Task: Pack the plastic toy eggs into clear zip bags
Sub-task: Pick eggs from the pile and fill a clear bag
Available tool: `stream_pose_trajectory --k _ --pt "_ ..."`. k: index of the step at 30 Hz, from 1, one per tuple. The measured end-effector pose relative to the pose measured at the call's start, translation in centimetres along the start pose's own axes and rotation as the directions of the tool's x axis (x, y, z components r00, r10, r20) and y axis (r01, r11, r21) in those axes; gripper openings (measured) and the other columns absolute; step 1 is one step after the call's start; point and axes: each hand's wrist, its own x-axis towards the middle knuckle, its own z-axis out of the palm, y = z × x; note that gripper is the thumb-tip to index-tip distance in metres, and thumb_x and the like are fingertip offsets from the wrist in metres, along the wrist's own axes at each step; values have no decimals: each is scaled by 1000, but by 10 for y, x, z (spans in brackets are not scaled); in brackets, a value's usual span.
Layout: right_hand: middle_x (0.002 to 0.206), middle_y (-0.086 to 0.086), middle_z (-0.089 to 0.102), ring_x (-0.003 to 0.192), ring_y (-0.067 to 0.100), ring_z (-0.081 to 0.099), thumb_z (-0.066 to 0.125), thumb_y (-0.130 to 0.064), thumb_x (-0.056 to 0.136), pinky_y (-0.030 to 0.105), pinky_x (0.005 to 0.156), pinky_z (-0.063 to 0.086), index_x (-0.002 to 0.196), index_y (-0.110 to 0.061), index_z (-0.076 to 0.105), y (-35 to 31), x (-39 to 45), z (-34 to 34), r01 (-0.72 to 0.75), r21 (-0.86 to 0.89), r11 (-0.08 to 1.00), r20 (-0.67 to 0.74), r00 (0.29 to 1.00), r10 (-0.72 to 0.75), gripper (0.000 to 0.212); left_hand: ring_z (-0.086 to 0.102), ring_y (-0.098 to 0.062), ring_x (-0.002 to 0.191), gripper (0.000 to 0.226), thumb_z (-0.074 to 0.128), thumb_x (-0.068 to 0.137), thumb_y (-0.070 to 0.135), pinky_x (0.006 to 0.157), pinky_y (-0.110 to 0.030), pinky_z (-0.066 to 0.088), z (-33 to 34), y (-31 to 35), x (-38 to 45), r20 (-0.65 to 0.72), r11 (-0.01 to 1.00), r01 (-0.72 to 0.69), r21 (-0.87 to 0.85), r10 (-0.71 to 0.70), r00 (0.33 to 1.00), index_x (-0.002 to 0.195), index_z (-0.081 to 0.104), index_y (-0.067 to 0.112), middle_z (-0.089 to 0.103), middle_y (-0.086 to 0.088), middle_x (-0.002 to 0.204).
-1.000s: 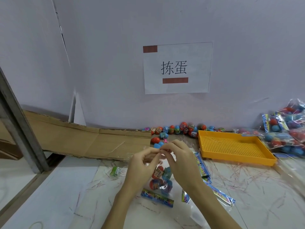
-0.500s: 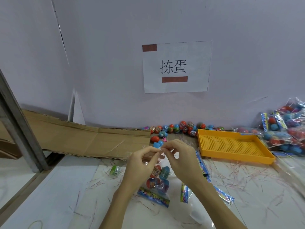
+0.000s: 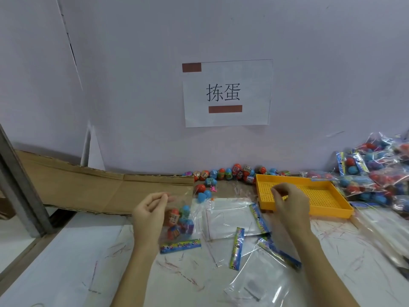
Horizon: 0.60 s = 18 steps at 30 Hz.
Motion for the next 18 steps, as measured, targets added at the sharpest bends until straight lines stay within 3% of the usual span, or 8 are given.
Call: stream_pose_trajectory --k 4,8,11,13,15,18 --pt "108 17 71 110 36 56 76 -22 91 45 91 45 100 -8 80 28 8 -7 -148 -190 971 -21 989 147 17 76 -16 95 11 64 100 18 82 -45 61 2 -3 1 31 999 29 -16 -28 999 101 75 19 80 2 95" --pt "112 12 74 118 35 53 68 -21 97 41 101 33 106 -8 79 36 18 -13 -220 -312 924 52 967 248 20 76 -11 91 9 67 99 17 80 -41 61 6 -8 1 79 998 -18 52 13 997 100 75 19 80 3 92" --pt "114 12 74 117 34 57 65 -20 99 43 106 36 111 -7 77 39 25 -23 -271 -326 906 66 949 308 22 76 -11 92 9 67 98 17 79 -39 61 7 -9 1 111 998 0 64 -7 994 100 76 19 80 4 92" --pt "113 16 74 110 34 62 69 -21 96 49 103 46 109 -4 78 35 25 -30 -288 -267 920 -11 955 296 23 76 -11 93 9 67 99 17 82 -42 62 7 -8 2 127 997 11 73 -20 992 101 76 19 80 4 92" --pt "110 18 75 99 30 66 73 -21 94 45 92 55 108 -3 78 30 23 -36 -297 -179 938 -79 955 287 24 75 -14 96 8 67 99 18 84 -45 62 8 -7 1 140 997 13 82 -24 990 101 75 19 80 4 93" --pt "109 17 74 90 24 64 73 -18 94 39 81 56 109 -5 77 27 21 -41 -313 -157 937 4 948 317 21 74 -16 98 8 68 99 18 84 -44 62 10 -3 -2 136 995 4 97 -18 991 101 75 19 80 6 92"
